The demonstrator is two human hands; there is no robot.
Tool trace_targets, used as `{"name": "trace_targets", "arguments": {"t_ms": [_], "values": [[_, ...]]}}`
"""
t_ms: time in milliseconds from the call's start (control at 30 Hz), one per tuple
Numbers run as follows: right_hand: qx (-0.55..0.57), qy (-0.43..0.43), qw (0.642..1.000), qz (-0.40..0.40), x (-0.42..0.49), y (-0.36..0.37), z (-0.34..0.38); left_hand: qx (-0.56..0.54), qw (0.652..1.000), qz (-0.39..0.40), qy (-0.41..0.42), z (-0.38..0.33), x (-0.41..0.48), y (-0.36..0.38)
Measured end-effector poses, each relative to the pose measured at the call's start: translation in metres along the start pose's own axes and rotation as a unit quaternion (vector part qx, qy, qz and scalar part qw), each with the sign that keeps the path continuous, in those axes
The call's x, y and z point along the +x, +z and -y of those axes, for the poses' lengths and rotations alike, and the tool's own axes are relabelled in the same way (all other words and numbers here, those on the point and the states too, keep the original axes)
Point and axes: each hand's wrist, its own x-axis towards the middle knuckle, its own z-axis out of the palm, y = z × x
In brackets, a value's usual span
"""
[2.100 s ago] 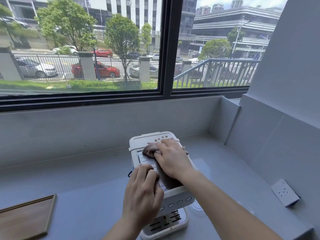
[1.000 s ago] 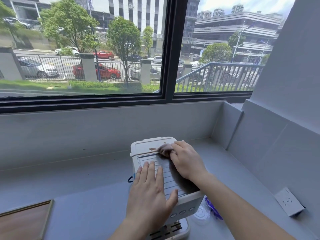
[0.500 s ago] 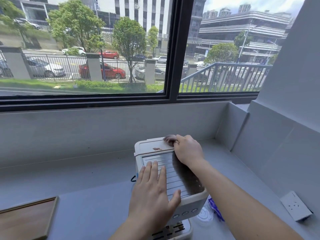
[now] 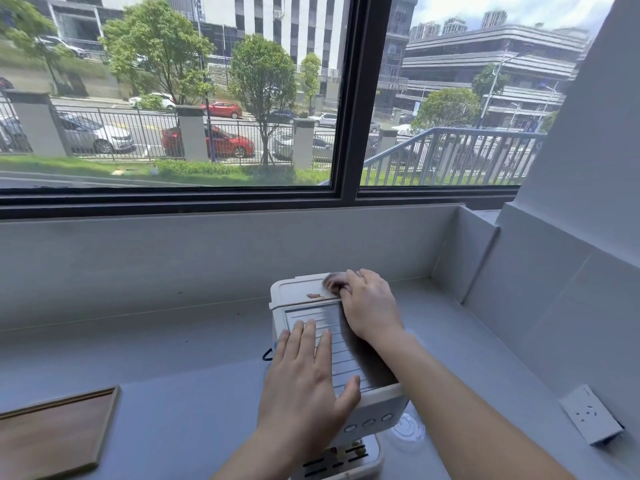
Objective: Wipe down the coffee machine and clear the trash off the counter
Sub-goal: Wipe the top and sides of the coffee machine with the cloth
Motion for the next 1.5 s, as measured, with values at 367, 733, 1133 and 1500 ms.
{"name": "trace_targets", "arguments": {"t_ms": [367,733,1133,1500], "values": [[0.025,0.025,0.999,0.015,0.002,0.0,-0.006,-0.013,1.0,-0.025,0.002,0.0,-0.001,0.0],[0.033,-0.005,0.999,0.017,-0.002,-0.002,-0.018,-0.05,0.998,-0.047,-0.004,0.0,-0.004,-0.001],[0.0,-0.037,0.999,0.02,0.008,0.005,0.009,-0.128,0.985,-0.114,-0.016,0.004,-0.009,0.006],[0.055,-0.084,0.993,0.058,0.014,-0.003,-0.008,-0.204,0.965,-0.164,0.02,0.016,-0.018,0.015]]}}
